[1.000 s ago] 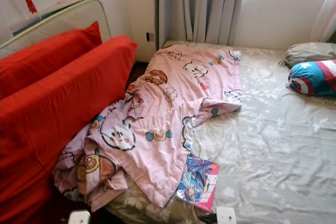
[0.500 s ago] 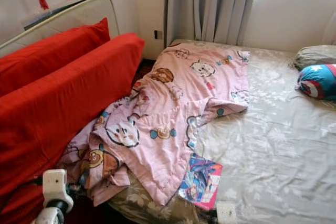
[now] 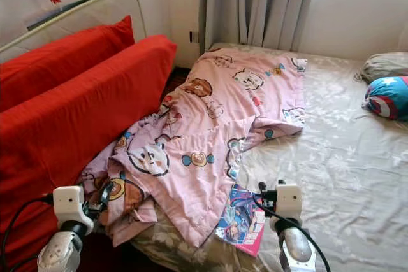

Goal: Clean up the room

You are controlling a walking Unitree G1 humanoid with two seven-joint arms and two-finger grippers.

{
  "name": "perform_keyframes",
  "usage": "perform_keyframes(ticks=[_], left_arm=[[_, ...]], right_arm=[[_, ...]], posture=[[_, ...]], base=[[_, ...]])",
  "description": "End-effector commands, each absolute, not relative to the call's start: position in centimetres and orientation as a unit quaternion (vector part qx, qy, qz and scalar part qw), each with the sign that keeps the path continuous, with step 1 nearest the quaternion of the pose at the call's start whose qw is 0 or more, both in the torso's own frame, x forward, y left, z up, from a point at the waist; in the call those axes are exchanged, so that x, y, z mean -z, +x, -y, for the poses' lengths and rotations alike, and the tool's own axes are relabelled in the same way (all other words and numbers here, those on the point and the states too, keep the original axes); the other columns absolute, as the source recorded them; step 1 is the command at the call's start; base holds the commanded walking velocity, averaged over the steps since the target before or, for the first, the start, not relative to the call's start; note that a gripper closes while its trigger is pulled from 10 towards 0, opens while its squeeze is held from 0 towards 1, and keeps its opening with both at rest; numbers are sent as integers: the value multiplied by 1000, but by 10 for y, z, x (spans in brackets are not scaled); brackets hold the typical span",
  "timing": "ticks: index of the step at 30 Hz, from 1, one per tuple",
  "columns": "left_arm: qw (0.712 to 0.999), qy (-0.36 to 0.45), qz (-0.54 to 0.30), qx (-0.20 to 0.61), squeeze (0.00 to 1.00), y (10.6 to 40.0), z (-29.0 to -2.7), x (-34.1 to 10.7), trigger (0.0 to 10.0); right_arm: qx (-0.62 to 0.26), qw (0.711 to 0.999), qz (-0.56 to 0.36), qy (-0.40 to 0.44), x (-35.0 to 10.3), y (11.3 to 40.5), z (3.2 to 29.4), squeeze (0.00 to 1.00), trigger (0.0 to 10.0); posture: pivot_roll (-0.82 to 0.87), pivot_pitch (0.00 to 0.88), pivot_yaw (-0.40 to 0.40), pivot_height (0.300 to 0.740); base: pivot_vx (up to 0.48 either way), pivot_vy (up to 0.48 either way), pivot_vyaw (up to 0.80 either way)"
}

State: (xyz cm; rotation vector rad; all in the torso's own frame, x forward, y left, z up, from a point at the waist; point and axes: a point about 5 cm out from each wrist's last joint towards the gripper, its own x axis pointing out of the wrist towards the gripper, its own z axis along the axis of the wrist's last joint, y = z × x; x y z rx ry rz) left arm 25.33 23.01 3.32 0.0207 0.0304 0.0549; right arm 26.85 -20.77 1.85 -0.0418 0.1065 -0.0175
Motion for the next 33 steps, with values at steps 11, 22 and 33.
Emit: perform_keyframes(ticks=[11,22,33], left_arm=[[1000,-2,-12,-19,0,251,-215,-37,10000],[1000,-4,-13,-16,0,257,-210,-41,10000],[1000,-6,-7,-24,0,261,-212,-45,10000]], right_arm=[[14,999,-46,-16,-20,263,203,0,10000],[13,998,-61,-15,-22,271,198,0,10000],[20,999,-41,2,-30,278,197,0,10000]], posture=[[-45,0,1,740],[-45,0,10,695],[-37,0,13,695]], base=[[0,0,0],[0,0,0],[0,0,0]])
